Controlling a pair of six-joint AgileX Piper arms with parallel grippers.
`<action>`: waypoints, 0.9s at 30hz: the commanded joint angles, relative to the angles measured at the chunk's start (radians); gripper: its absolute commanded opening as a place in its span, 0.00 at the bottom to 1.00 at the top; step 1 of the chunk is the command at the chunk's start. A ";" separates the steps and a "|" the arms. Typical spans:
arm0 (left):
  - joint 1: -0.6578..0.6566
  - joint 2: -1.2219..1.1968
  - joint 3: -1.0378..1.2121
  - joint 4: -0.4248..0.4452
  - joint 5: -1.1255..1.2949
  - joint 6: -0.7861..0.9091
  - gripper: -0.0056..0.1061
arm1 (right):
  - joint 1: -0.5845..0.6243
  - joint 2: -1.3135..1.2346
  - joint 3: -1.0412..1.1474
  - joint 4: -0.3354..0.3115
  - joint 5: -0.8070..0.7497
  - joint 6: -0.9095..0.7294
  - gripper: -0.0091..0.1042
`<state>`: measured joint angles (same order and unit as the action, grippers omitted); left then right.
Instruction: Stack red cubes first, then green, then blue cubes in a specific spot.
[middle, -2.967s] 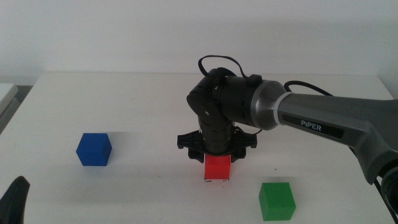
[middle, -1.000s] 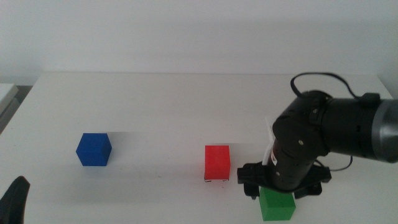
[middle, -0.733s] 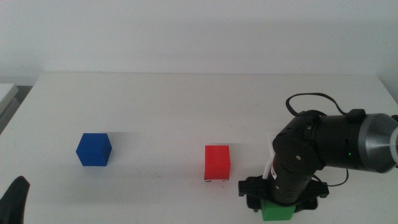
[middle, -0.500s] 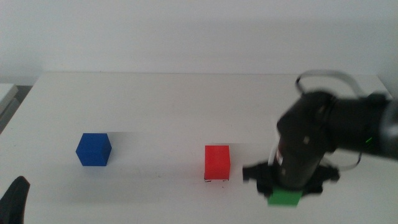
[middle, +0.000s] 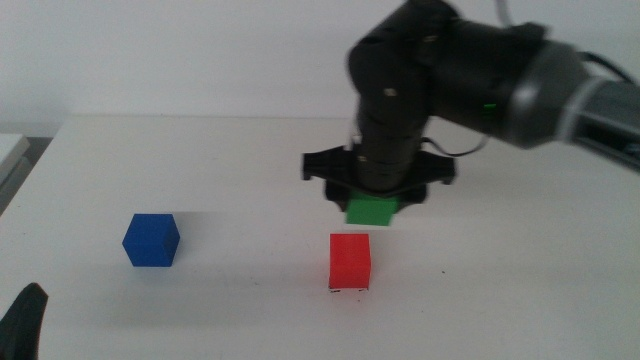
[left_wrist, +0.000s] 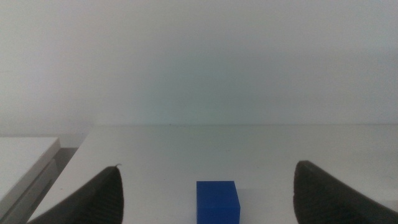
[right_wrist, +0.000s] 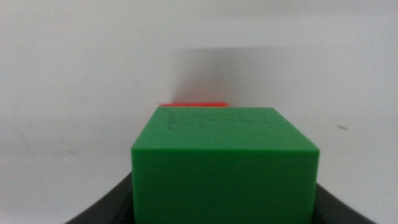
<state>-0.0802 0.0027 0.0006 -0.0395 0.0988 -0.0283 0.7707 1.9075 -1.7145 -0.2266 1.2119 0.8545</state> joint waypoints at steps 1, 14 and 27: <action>-0.001 -0.003 -0.001 -0.002 -0.013 -0.002 0.89 | 0.008 0.047 -0.078 0.007 0.009 -0.005 0.29; -0.001 -0.003 -0.001 -0.002 -0.013 -0.002 0.89 | 0.036 0.161 -0.128 0.019 0.009 0.000 0.29; -0.001 -0.003 -0.001 -0.002 -0.013 -0.002 0.89 | 0.038 0.141 -0.056 -0.003 0.009 -0.040 0.29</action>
<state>-0.0802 0.0027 0.0006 -0.0395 0.0988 -0.0283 0.8076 2.0738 -1.7900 -0.2042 1.2120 0.8218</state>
